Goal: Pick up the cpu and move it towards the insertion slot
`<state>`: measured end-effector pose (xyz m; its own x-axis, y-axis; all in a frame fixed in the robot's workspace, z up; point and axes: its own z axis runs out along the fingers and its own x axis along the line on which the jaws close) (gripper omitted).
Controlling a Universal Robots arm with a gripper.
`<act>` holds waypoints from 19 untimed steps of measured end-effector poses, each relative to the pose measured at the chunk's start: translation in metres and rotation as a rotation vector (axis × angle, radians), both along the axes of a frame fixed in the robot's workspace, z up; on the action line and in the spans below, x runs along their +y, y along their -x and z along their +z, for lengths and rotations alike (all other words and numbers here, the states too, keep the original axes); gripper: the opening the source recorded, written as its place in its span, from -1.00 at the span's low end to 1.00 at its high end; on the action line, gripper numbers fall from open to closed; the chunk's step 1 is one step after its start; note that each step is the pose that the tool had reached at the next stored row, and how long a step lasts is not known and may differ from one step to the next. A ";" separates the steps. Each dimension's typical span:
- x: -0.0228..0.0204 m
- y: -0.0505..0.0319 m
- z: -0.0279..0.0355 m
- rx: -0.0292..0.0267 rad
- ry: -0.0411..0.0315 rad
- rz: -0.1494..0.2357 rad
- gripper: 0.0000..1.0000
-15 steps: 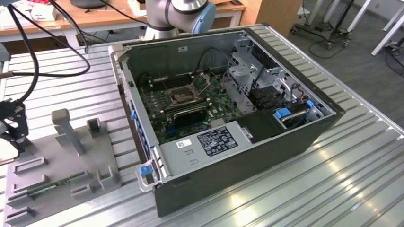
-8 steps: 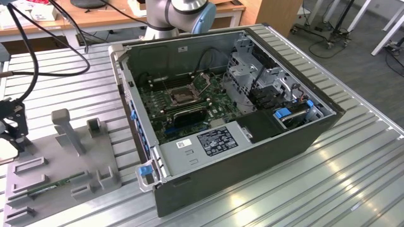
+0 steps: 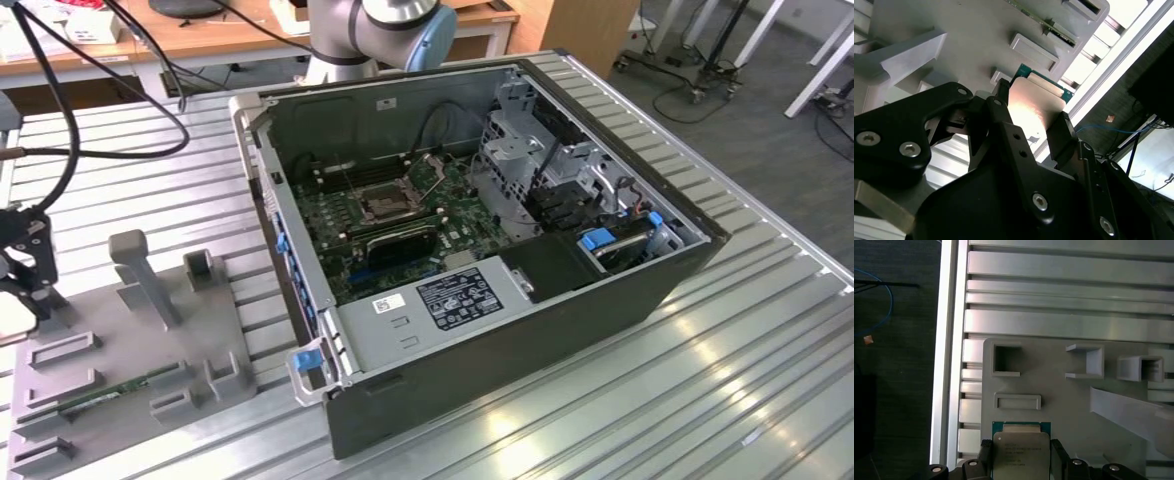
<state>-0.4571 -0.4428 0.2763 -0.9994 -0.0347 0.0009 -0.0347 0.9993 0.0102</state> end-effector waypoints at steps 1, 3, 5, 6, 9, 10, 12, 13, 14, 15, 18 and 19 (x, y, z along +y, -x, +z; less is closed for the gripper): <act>0.0000 0.0000 0.0003 0.0000 0.0000 0.000 0.09; 0.0000 0.0000 0.0010 0.0000 0.0000 0.000 0.09; 0.0000 0.0000 0.0017 0.0001 0.0001 0.000 0.09; 0.0000 0.0000 0.0020 0.0001 0.0001 0.000 0.09; 0.0000 0.0000 0.0028 0.0001 0.0001 0.000 0.09; 0.0000 0.0000 0.0031 0.0001 0.0001 0.000 0.09; 0.0000 0.0000 0.0037 0.0002 0.0001 0.000 0.09; 0.0000 0.0000 0.0039 0.0001 0.0001 0.000 0.09; 0.0000 0.0000 0.0041 0.0000 0.0000 0.000 0.09; 0.0000 0.0000 0.0045 0.0001 0.0001 0.000 0.09; 0.0000 0.0000 0.0055 0.0001 0.0001 0.000 0.09; 0.0000 0.0000 0.0058 0.0001 0.0001 0.000 0.09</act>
<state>-0.4571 -0.4428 0.2821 -0.9994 -0.0346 0.0010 -0.0346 0.9993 0.0101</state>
